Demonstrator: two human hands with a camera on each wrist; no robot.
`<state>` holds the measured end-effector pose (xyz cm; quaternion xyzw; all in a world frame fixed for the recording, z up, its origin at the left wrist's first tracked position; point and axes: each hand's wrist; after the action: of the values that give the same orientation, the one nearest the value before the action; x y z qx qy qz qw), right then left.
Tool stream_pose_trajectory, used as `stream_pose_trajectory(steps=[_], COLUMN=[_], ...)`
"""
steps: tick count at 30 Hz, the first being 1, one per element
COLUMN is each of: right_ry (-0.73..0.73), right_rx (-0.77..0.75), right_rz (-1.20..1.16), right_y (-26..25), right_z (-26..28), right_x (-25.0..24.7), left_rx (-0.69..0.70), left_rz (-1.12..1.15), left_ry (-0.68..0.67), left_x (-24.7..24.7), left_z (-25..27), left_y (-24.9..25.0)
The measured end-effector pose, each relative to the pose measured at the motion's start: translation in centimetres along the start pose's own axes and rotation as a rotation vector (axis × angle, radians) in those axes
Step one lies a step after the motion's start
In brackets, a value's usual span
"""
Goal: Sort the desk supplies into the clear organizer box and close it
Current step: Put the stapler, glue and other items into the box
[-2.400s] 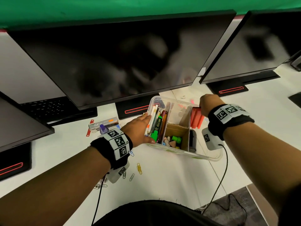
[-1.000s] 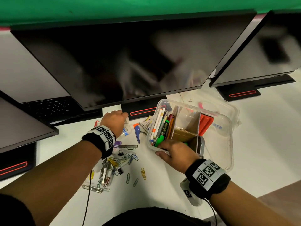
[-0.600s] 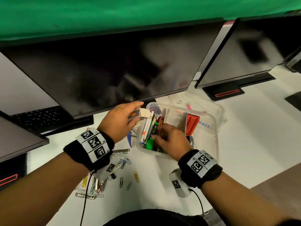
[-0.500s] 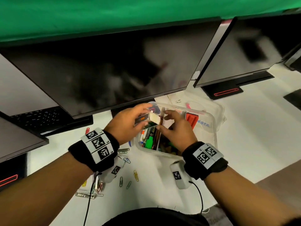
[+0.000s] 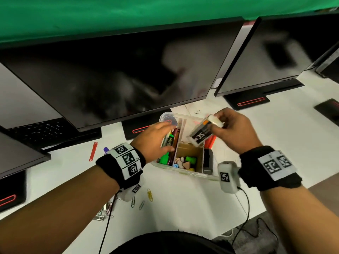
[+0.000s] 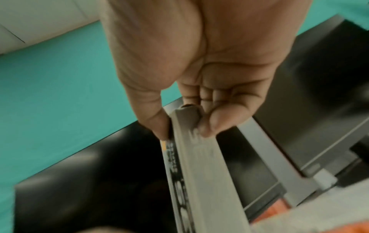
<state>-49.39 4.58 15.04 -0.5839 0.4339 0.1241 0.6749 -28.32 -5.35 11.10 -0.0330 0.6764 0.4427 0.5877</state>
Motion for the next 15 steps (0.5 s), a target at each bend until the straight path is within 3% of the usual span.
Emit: stream_pose_trajectory(steps=[4, 8, 11, 15], right_ry=[-0.037, -0.05, -0.06, -0.253], right_rx=[0.174, 0.291, 0.286, 0.284], right_rz=[0.433, 0.601, 0.691, 0.82], right_y=[1.8, 2.9, 3.2, 3.6], right_z=[-1.2, -2.3, -3.3, -4.4], right_x=[-2.1, -2.1, -1.3, 0.6], left_rx=[-0.139, -0.145, -0.16, -0.167], left_rz=[-0.072, -0.045, -0.041, -0.039], left_ry=[-0.221, -0.245, -0.269, -0.291], left_x=[1.3, 1.3, 1.1, 1.2], left_z=[0.7, 1.0, 1.0, 0.9], left_y=[-2.0, -2.3, -2.3, -2.1])
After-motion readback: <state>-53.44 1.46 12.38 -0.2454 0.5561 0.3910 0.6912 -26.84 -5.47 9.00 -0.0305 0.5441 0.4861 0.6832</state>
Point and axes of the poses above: each hand's wrist, its own z-axis away from the middle knuckle, its own x-axis out of the palm, y = z × x, and after that the axes turned 9 degrees about z, right-handed
